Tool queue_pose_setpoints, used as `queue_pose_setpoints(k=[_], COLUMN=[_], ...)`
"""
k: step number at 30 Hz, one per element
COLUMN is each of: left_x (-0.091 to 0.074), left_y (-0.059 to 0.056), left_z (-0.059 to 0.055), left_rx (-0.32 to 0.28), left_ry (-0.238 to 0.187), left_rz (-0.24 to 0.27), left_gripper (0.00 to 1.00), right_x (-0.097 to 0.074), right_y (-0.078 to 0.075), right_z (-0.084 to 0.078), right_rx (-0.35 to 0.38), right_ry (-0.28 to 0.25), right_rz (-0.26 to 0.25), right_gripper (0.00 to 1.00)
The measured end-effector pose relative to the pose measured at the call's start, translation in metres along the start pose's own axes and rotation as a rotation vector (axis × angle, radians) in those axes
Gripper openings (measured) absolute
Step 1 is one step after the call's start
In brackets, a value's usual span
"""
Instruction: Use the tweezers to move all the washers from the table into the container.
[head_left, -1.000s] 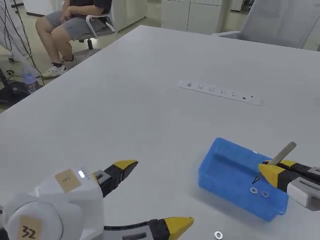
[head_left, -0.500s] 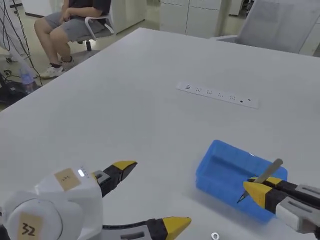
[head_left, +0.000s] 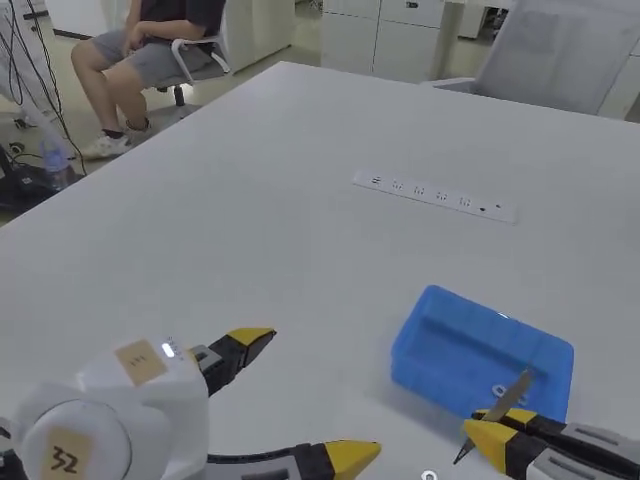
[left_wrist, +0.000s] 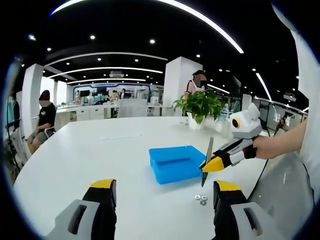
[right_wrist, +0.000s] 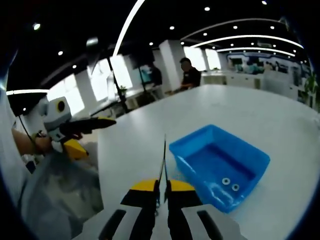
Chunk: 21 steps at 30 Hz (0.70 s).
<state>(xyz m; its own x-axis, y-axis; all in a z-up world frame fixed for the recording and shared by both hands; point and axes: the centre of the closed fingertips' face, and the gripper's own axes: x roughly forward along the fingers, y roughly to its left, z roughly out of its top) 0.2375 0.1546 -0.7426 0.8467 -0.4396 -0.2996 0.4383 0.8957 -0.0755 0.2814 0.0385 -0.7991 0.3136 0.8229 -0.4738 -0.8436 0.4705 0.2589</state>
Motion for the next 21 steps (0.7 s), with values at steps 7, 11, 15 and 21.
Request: queue_pose_setpoints(k=[7,11,15,21], left_x=[0.0,0.0,0.0,0.0], left_y=[0.0,0.001,0.002,0.001], left_z=[-0.002,-0.003,-0.003,-0.004], left_rx=[0.007,0.008,0.007,0.013], left_ry=[0.012,0.018,0.017,0.023], left_rz=[0.0,0.005,0.007,0.006], left_gripper=[0.8,0.79,0.79,0.79], right_x=[0.007,0.008,0.008,0.007], right_y=[0.011,0.013,0.011,0.007], right_z=[-0.013,-0.021,-0.023,-0.022], right_rx=[0.011,-0.004,-0.008,-0.019], right_ry=[0.042,0.067,0.07,0.064], right_rz=[0.024,0.023,0.019,0.007], right_gripper=[0.04,0.04,0.04,0.04])
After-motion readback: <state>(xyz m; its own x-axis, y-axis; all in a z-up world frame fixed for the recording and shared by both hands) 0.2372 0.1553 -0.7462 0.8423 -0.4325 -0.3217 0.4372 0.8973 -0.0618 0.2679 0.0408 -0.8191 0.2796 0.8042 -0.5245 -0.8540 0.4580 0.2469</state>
